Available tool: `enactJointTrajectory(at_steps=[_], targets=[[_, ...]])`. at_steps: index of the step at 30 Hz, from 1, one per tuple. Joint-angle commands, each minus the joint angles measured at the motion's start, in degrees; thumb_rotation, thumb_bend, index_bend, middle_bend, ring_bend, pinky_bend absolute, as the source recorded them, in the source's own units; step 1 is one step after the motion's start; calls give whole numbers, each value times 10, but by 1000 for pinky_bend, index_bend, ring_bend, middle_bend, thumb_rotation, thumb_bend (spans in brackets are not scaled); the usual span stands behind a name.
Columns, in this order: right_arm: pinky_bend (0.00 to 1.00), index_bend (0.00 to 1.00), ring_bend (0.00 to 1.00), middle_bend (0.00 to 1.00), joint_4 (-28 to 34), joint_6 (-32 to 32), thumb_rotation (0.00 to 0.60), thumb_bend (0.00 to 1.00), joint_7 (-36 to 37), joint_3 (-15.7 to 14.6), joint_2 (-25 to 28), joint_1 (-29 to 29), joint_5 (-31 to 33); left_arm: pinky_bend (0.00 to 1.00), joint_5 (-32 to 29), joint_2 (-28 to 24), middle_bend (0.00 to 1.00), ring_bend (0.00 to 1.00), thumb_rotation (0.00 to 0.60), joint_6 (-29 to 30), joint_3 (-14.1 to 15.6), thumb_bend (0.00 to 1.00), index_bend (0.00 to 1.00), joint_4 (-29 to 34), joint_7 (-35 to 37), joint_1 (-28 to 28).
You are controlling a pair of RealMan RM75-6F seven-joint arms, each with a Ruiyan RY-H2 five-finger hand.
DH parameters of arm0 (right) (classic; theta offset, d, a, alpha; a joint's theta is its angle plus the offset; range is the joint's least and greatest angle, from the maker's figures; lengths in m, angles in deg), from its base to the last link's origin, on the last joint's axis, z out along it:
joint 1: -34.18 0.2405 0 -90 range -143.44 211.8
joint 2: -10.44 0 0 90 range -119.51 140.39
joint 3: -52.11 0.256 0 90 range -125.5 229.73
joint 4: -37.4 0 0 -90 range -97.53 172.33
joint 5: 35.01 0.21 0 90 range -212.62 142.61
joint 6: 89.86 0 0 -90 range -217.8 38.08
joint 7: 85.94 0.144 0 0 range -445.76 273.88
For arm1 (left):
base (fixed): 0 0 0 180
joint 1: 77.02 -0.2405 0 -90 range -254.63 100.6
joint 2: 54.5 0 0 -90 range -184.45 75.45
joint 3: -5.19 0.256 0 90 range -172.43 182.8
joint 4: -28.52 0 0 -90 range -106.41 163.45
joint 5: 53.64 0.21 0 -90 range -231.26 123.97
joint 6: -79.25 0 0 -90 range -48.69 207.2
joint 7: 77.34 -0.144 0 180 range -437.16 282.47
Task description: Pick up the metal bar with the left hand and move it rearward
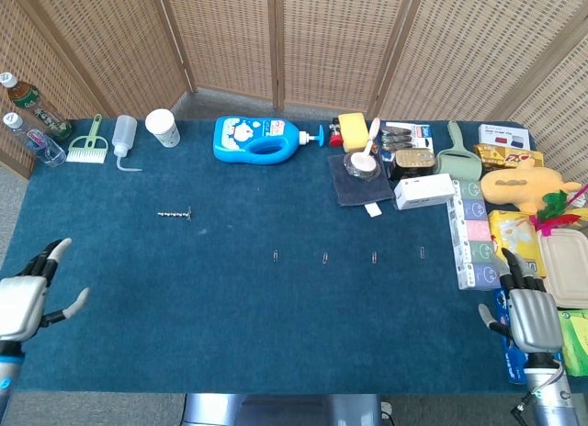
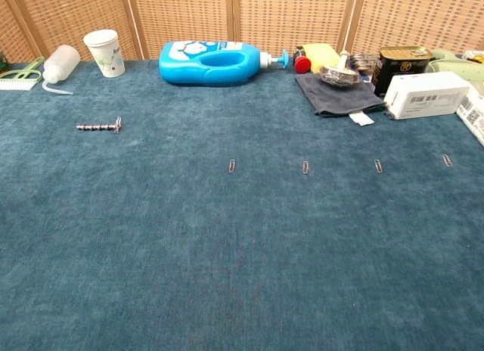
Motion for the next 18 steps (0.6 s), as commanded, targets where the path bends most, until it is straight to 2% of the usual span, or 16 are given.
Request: enactJointTrajectory(at_steps=[1, 4, 8, 12, 18], targets=[[174, 81, 23, 67, 7, -11, 600, 319, -5, -2, 2, 0, -10, 485, 23, -2, 100, 198, 191, 29, 3, 498, 10, -13, 34, -28], [174, 81, 22, 67, 13, -24, 600, 319, -10, -3, 5, -4, -14, 485, 47, -4, 100, 197, 235, 43, 7, 498, 9, -17, 32, -48], [174, 88, 22, 67, 12, -44, 600, 319, -22, -6, -1, -8, -27, 465, 77, 2, 98, 183, 290, 70, -12, 498, 9, -20, 24, -62], [174, 88, 22, 67, 11, -50, 600, 320, -21, -8, -2, -9, -30, 418, 92, 8, 96, 178, 314, 66, -25, 498, 17, -17, 14, -67], [174, 87, 22, 67, 14, -54, 600, 319, -22, -12, 1, -10, -33, 406, 101, 9, 103, 180, 348, 52, -39, 497, 193, -6, 4, -70]])
